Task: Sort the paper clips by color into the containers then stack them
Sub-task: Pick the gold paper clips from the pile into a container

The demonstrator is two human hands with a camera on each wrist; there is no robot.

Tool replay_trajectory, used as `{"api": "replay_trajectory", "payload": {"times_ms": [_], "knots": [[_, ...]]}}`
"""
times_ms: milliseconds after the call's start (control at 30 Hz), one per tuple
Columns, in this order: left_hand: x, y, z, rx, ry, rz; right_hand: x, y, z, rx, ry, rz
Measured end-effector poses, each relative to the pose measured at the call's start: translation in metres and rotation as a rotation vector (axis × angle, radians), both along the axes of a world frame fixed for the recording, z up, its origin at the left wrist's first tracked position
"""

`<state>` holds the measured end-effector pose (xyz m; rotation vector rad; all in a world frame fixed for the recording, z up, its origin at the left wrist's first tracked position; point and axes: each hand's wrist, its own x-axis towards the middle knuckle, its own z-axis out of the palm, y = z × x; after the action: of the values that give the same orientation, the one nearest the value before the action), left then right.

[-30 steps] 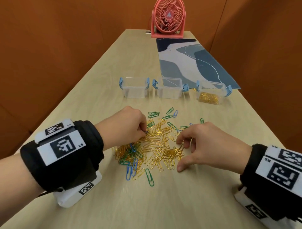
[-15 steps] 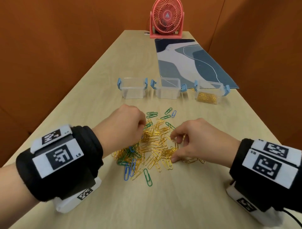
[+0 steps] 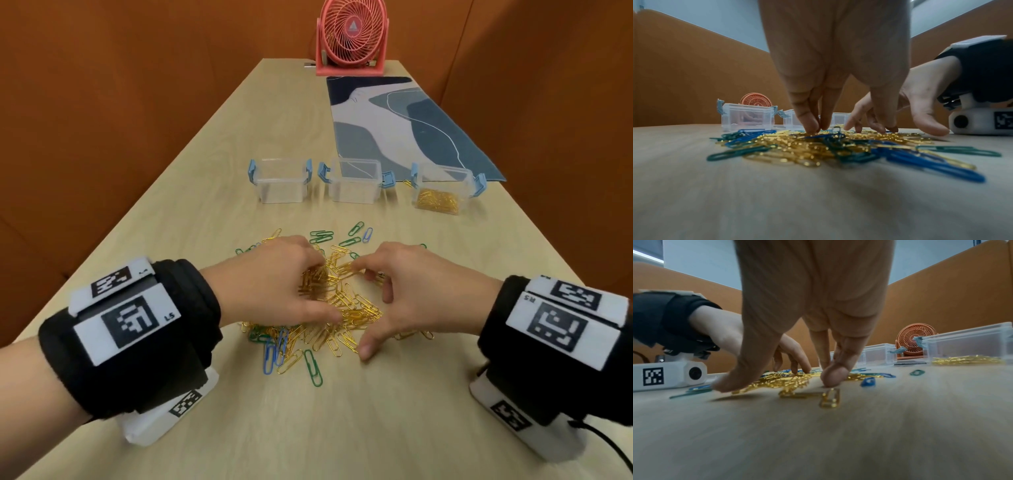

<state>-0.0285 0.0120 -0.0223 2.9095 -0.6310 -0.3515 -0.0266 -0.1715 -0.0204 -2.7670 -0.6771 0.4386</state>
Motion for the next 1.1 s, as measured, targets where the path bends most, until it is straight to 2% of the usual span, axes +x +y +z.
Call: {"api": "replay_trajectory", "payload": {"times_ms": [100, 200, 467, 867, 1100], "knots": [[-0.002, -0.001, -0.002, -0.006, 0.038, -0.031, 0.0, 0.001, -0.001, -0.033, 0.011, 0.031], [-0.007, -0.004, -0.002, -0.049, 0.05, -0.063, 0.002, 0.002, -0.002, 0.029, 0.018, 0.017], [-0.005, -0.005, -0.009, -0.066, 0.022, -0.029, 0.003, 0.006, -0.004, 0.047, -0.005, 0.058], [0.002, -0.014, -0.012, -0.102, -0.053, -0.06, 0.004, 0.011, -0.005, 0.129, 0.006, -0.028], [0.004, -0.017, -0.005, -0.173, -0.009, -0.05, 0.006, 0.013, -0.004, 0.131, -0.04, -0.066]]}}
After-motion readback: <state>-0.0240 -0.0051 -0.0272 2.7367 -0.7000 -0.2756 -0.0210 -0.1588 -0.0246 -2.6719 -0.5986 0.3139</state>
